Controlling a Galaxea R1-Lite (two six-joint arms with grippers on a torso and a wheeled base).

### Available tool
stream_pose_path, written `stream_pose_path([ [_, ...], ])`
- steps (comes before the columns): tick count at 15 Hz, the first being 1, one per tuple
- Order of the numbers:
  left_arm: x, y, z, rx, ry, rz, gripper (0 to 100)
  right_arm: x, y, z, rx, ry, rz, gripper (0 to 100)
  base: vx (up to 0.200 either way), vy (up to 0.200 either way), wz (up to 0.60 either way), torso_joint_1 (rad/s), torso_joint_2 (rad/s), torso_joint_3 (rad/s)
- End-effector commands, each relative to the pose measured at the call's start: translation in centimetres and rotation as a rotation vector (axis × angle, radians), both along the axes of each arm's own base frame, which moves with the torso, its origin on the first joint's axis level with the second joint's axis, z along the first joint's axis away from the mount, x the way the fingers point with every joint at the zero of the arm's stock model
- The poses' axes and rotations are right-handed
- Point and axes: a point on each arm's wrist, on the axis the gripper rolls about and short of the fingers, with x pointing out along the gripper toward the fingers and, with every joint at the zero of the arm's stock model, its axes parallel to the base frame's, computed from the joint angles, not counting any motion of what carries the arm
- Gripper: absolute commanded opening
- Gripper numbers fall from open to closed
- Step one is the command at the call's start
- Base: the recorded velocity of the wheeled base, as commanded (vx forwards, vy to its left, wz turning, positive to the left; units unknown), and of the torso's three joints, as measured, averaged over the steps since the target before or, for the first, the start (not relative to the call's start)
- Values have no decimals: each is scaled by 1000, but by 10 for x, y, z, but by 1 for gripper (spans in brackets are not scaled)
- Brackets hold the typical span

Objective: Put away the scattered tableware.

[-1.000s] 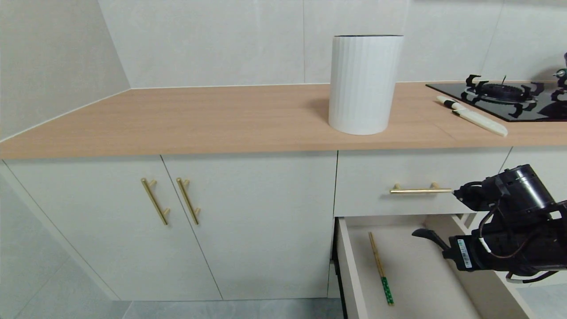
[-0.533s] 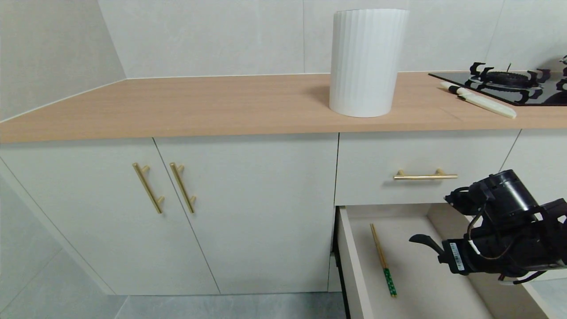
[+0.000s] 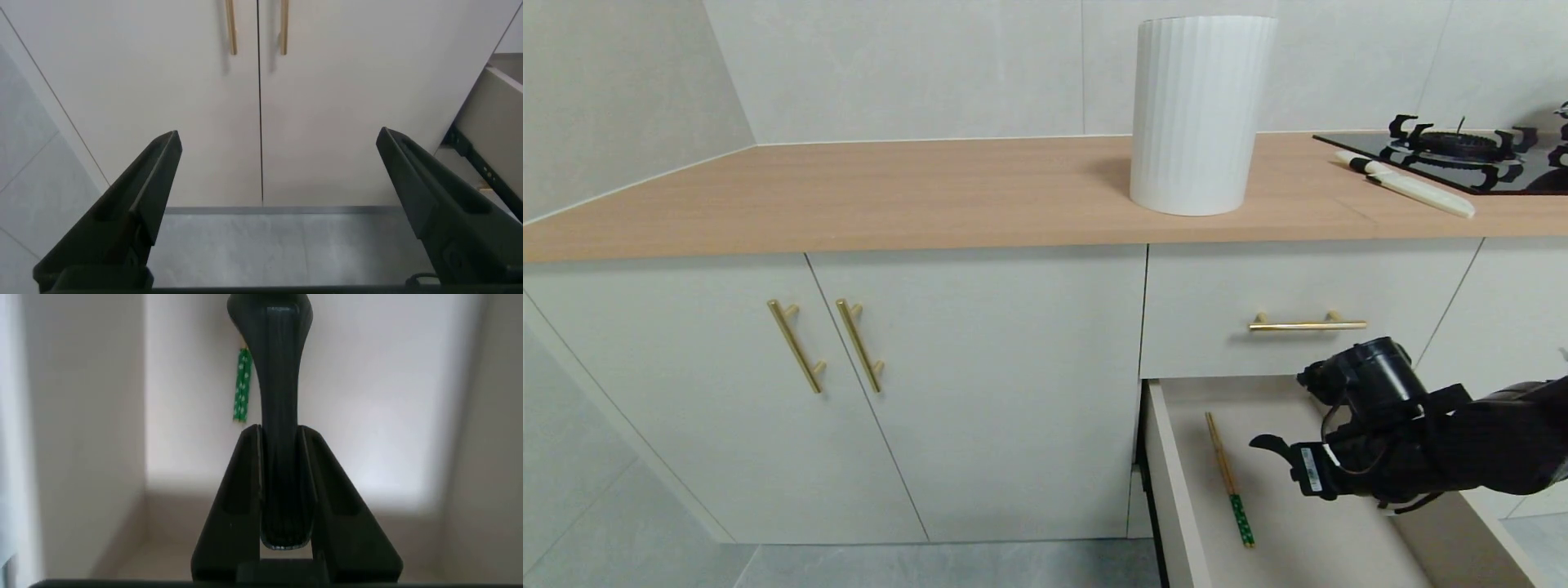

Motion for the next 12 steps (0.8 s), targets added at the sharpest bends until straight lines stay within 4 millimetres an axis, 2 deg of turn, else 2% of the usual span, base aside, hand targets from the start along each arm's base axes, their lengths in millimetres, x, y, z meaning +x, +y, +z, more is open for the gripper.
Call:
stream_pose_path([
  [1, 0, 0, 0, 0, 0, 1, 100, 17, 5, -45, -36, 73, -8, 0, 0, 0, 0, 0, 0, 0],
  [6, 0, 0, 0, 0, 1, 1, 100, 38, 6, -99, -60, 58, -34, 0, 0, 0, 0, 0, 0, 0],
  [12, 0, 0, 0, 0, 1, 1, 100, 51, -2, -127, -148, 31, -103, 0, 0, 0, 0, 0, 0, 0],
])
